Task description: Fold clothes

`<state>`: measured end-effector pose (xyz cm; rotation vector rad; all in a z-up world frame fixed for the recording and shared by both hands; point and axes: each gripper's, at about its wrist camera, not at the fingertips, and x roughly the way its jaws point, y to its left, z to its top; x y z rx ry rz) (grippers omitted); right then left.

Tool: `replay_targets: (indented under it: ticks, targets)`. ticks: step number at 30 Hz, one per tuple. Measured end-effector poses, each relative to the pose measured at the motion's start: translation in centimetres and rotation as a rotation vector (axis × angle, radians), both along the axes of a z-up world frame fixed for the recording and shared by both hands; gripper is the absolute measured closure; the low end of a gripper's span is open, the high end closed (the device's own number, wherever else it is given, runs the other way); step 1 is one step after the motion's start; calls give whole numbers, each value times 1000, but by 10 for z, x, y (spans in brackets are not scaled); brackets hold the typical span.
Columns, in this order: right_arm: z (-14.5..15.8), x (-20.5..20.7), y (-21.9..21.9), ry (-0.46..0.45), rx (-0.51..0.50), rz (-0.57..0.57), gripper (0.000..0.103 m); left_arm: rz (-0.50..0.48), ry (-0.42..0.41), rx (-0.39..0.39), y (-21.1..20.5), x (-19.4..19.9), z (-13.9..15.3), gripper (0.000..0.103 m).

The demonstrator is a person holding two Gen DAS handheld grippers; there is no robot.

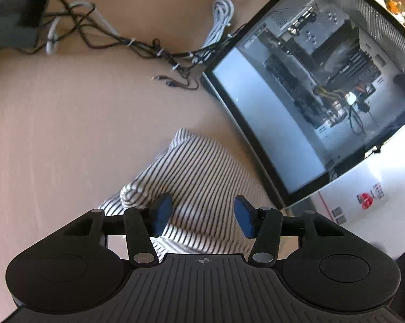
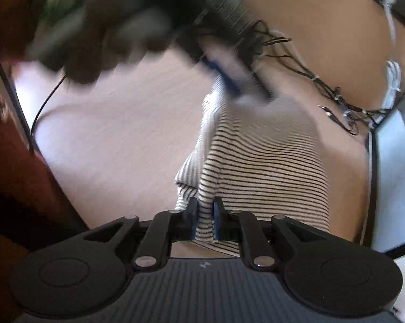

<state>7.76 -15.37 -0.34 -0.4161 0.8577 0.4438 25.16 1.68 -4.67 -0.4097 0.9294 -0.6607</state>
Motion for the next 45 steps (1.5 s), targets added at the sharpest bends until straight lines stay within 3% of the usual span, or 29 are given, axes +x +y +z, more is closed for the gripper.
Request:
replay_targets:
  ticks: [1, 2, 3, 5, 9, 11, 12, 13, 15, 17, 20, 23, 27, 34, 38, 39, 42, 45]
  targets:
    - [7, 1, -2, -18, 17, -19, 68, 3, 6, -17, 2, 0, -1, 48]
    - [14, 1, -3, -46, 26, -34, 47, 8, 12, -31, 4, 0, -2, 47]
    - [18, 1, -1, -76, 25, -40, 40, 14, 20, -41, 5, 1, -2, 47]
    - [17, 6, 8, -119, 3, -32, 38, 28, 36, -61, 8, 4, -2, 47]
    - [-22, 25, 36, -83, -96, 44, 23, 57, 61, -105, 16, 5, 0, 47]
    - [-38, 24, 43, -117, -194, 95, 30, 66, 61, -128, 25, 1, 5, 41]
    - [-36, 22, 42, -133, -212, 112, 45, 63, 58, -137, 29, -1, 7, 36]
    - [-29, 23, 36, -131, -198, 114, 49, 61, 56, -145, 32, -2, 8, 35]
    - [-6, 27, 22, -124, -150, 97, 69, 59, 54, -159, 38, -3, 12, 31]
    - [11, 24, 17, -167, -184, 105, 74, 68, 56, -162, 41, -1, 13, 31]
    - [12, 16, 23, -195, -315, 177, 75, 59, 25, -187, 40, -1, 25, 31]
    - [-15, 3, 35, -169, -441, 279, 75, 44, -14, -216, 39, -1, 40, 31]
    - [-42, -11, 43, -183, -513, 332, 73, 20, -65, -254, 36, -1, 58, 31]
    - [-23, -8, 37, -143, -375, 205, 65, -19, 65, -184, 14, 3, 19, 42]
    - [-10, 1, 29, -140, -246, 100, 45, -30, 126, -161, 7, 7, 2, 43]
    - [-10, 2, 27, -144, -242, 95, 48, -30, 127, -164, 7, 8, 2, 42]
    - [-10, 7, 22, -155, -232, 78, 79, -40, 110, -156, 8, 8, 8, 42]
    - [16, 8, 12, -228, -263, 73, 82, -50, 103, -182, 6, 8, 12, 43]
